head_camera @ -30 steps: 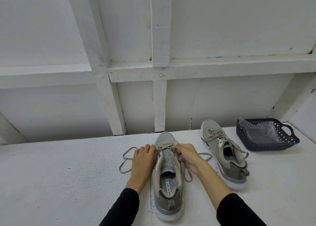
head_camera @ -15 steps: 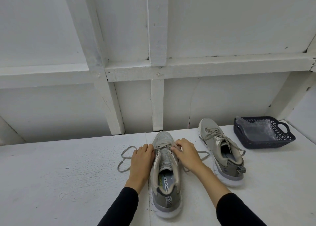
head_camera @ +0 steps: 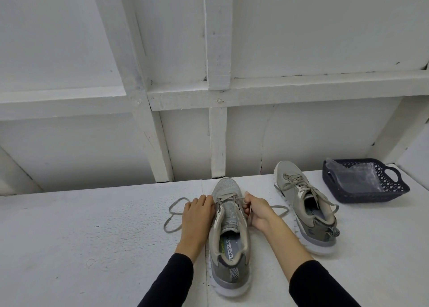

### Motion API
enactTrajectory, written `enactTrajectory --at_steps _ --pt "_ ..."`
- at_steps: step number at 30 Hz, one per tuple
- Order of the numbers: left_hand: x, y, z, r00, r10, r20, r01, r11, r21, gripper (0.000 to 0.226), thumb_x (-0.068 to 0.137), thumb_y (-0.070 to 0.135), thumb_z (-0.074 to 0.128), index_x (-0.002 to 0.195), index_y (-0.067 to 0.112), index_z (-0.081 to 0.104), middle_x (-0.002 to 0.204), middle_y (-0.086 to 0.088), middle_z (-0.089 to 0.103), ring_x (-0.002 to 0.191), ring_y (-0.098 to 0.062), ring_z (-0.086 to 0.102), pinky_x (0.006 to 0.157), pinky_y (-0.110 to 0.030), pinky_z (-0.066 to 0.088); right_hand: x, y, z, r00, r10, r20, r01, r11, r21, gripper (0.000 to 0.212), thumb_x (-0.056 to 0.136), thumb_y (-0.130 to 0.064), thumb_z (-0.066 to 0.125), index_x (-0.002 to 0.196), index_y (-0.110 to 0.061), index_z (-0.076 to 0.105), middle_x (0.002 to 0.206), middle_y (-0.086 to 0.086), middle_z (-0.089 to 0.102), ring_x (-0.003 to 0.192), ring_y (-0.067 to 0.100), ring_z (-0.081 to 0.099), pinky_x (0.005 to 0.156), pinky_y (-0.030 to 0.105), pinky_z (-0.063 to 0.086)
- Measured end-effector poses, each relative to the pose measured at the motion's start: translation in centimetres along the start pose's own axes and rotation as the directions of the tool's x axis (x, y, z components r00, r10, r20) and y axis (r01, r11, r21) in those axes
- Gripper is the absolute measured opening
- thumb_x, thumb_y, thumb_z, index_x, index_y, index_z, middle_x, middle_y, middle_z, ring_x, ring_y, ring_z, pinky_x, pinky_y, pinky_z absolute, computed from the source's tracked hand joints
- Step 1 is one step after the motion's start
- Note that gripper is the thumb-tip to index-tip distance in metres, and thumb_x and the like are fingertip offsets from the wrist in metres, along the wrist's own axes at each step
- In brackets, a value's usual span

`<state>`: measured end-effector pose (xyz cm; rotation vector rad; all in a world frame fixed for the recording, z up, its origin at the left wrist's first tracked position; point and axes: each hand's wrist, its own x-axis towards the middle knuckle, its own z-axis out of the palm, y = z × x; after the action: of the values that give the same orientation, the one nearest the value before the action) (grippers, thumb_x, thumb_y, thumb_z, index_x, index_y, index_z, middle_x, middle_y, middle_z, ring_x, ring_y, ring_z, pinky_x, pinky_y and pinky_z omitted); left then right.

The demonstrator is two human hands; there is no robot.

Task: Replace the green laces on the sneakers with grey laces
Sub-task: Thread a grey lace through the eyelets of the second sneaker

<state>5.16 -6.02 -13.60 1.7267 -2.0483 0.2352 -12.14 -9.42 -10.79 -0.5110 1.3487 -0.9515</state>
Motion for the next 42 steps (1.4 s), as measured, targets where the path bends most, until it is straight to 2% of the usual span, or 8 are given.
enactTrajectory --at_steps 4,10,13,16,21,26,34,42 --pt "0.0 0.1 -0.1 1.000 0.002 -0.020 -0.002 1.000 0.028 0.027 0.080 0.013 0.075 0.073 0.020 0.050 0.066 0.006 0.050 0.056 -0.018 0.046 0.055 -0.033 0.043 0.3 -0.1 -0.2 0.997 0.080 0.008 -0.081 0.995 0.060 0.044 0.100 -0.017 0.046 0.057 -0.015 0.040 0.047 -0.001 0.038 0.049 0.012 0.028 0.041 0.020 0.031" --pt "-0.2 0.0 -0.1 0.999 -0.015 -0.040 0.016 0.999 0.042 0.021 0.082 0.015 0.071 0.074 0.021 0.053 0.067 0.007 0.052 0.057 -0.018 0.048 0.058 -0.033 0.041 0.2 0.8 -0.2 0.964 -0.201 -0.173 0.023 0.714 -0.700 0.042 0.101 -0.031 0.040 0.116 0.004 0.058 0.116 0.022 0.062 0.107 0.035 0.058 0.078 0.030 0.040" --pt "-0.3 -0.1 -0.1 0.998 -0.036 -0.049 0.038 0.999 0.030 0.014 0.083 0.018 0.067 0.076 0.021 0.055 0.068 0.007 0.054 0.058 -0.018 0.051 0.058 -0.033 0.041 -0.3 0.6 0.2 0.960 -0.237 -0.149 0.045 0.659 -0.751 0.043 0.101 -0.033 0.040 0.111 0.001 0.063 0.116 0.019 0.065 0.109 0.034 0.059 0.081 0.030 0.043" --pt "-0.6 -0.9 -0.1 0.999 -0.040 -0.029 0.041 0.999 0.028 0.017 0.094 0.025 0.048 0.080 0.023 0.057 0.072 0.007 0.058 0.062 -0.020 0.055 0.061 -0.035 0.042 -1.1 -0.1 0.0 0.921 -0.369 -0.125 0.144 0.620 -0.771 0.039 0.098 -0.036 0.045 0.074 -0.008 0.059 0.078 0.007 0.063 0.079 0.026 0.059 0.071 0.032 0.045" --pt "-1.0 -2.6 -1.0 0.985 -0.168 0.029 0.170 0.983 -0.074 0.009 0.094 0.017 0.061 0.093 0.023 0.067 0.086 0.007 0.066 0.081 -0.022 0.061 0.077 -0.038 0.042 -4.0 -1.2 0.7 0.804 -0.593 -0.048 0.334 0.517 -0.788 0.029 0.093 -0.039 0.052 0.109 -0.017 0.043 0.107 0.000 0.048 0.105 0.022 0.048 0.091 0.040 0.040" --pt "-1.4 -3.9 -2.1 0.932 -0.344 0.110 0.361 0.894 -0.265 0.026 0.098 0.023 0.054 0.125 0.022 0.056 0.120 0.004 0.060 0.108 -0.022 0.053 0.090 -0.038 0.039 -5.2 0.5 2.2 0.813 -0.535 0.229 0.455 0.339 -0.823 0.022 0.093 -0.034 0.050 0.111 -0.021 0.050 0.114 -0.002 0.046 0.111 0.017 0.043 0.092 0.036 0.040" --pt "-4.0 -6.8 -3.0 0.752 -0.625 0.211 0.659 0.710 -0.249 0.027 0.096 0.012 0.048 0.122 0.010 0.054 0.123 -0.010 0.051 0.108 -0.027 0.046 0.083 -0.035 0.041 -5.5 2.5 2.9 0.745 -0.645 0.172 0.420 0.253 -0.872 0.020 0.096 -0.021 0.045 0.111 -0.013 0.055 0.115 0.004 0.050 0.105 0.020 0.047 0.076 0.028 0.036" --pt "-3.3 -6.7 -2.5 0.721 -0.672 0.171 0.687 0.657 -0.310 0.015 0.101 0.020 0.048 0.103 0.010 0.059 0.110 -0.008 0.056 0.097 -0.024 0.051 0.082 -0.037 0.045 -5.9 2.5 2.6 0.730 -0.668 0.145 0.410 0.259 -0.874 0.017 0.095 -0.022 0.047 0.108 -0.014 0.056 0.111 0.001 0.053 0.101 0.018 0.048 0.073 0.026 0.036"
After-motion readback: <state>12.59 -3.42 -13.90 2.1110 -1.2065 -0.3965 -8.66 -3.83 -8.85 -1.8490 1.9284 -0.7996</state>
